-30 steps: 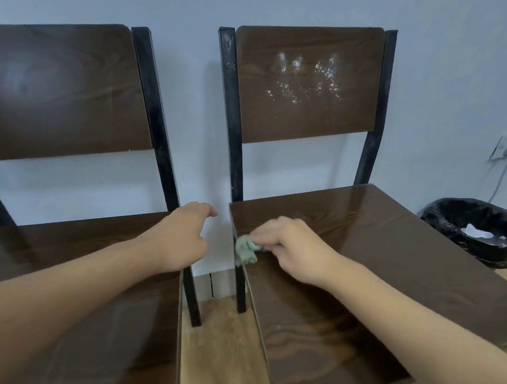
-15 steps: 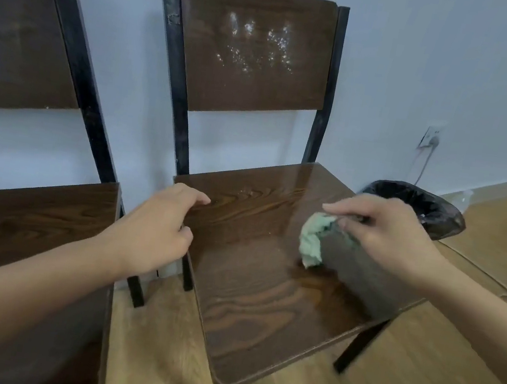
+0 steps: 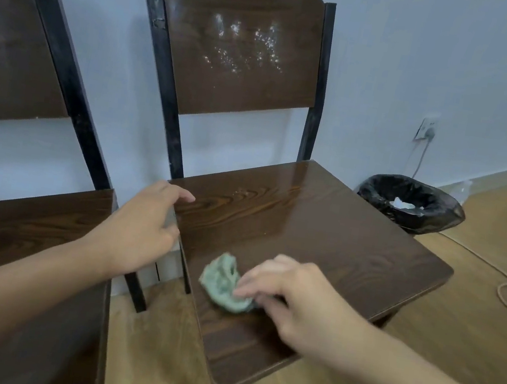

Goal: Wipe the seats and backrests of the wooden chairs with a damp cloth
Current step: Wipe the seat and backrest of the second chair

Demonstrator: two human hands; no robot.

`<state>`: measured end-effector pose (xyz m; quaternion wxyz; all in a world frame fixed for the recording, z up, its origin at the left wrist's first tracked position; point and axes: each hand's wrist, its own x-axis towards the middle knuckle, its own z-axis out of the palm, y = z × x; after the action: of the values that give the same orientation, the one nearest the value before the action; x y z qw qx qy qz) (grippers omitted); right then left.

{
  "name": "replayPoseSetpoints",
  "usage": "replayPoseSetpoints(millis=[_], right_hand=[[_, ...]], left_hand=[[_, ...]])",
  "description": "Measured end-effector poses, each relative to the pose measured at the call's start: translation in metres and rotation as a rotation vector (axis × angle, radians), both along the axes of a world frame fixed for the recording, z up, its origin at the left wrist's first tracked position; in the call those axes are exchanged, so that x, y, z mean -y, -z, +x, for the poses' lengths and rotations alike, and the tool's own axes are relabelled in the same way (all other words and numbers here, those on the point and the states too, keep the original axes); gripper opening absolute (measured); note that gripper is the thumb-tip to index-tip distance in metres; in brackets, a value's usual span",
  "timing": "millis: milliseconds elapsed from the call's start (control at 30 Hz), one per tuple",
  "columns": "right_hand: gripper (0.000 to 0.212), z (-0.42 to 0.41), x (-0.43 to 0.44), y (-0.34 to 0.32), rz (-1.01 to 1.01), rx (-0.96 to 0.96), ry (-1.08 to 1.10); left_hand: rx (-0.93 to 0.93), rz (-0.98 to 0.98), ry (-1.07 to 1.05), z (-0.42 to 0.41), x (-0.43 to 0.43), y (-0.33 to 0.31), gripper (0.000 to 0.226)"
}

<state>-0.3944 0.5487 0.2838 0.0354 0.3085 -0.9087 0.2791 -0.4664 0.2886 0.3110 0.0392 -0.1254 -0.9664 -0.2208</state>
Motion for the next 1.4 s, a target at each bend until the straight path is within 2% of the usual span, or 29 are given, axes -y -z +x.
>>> replayPoseSetpoints(millis=[133, 200, 300, 500, 600, 733, 833, 900, 967, 1133, 1267, 1333, 1400], right_hand=[[0.028, 0.035, 0.001, -0.013, -0.087, 0.236, -0.168], [0.029, 0.03, -0.004, -0.019, -0.169, 0.291, -0.163], [0.034, -0.001, 0.002, -0.013, -0.157, 0.167, -0.122], [0.04, -0.117, 0.051, 0.009, 0.22, -0.224, -0.117], [0.042, -0.193, 0.051, 0.012, 0.373, -0.334, 0.033], [0.029, -0.242, 0.007, 0.001, 0.612, -0.353, 0.397], [0.03, -0.248, -0.055, 0.002, 0.704, -0.273, 0.655], [0.031, -0.254, -0.091, 0.003, 0.685, -0.162, 0.799], [0.031, -0.262, -0.098, -0.001, 0.651, -0.077, 0.825], [0.028, -0.253, -0.028, -0.013, 0.375, 0.046, 0.63], [0.042, -0.198, 0.039, -0.015, 0.37, -0.01, 0.28], [0.034, -0.177, 0.045, -0.005, 0.369, -0.052, 0.109], [0.033, -0.171, 0.027, -0.002, 0.376, -0.143, 0.082]], left_hand=[[-0.001, 0.01, 0.019, 0.003, 0.001, 0.005, 0.054], [-0.012, 0.002, 0.027, 0.004, 0.002, 0.006, 0.054], [-0.018, 0.008, 0.007, 0.002, 0.005, 0.008, 0.053], [-0.027, 0.057, -0.121, -0.006, 0.007, 0.011, 0.053], [0.006, 0.088, -0.163, -0.01, 0.006, 0.012, 0.052], [0.019, 0.056, -0.113, -0.011, 0.0, 0.009, 0.055], [0.002, 0.018, -0.051, -0.007, -0.003, 0.006, 0.058], [-0.013, 0.002, -0.026, -0.005, -0.001, 0.007, 0.058], [-0.015, -0.004, -0.021, -0.002, 0.002, 0.01, 0.057], [-0.01, -0.021, -0.053, 0.0, 0.007, 0.018, 0.055], [-0.018, -0.027, -0.074, 0.0, 0.006, 0.018, 0.055], [-0.026, -0.03, -0.073, 0.0, 0.006, 0.015, 0.054], [-0.045, -0.026, -0.066, -0.001, 0.005, 0.012, 0.053]])
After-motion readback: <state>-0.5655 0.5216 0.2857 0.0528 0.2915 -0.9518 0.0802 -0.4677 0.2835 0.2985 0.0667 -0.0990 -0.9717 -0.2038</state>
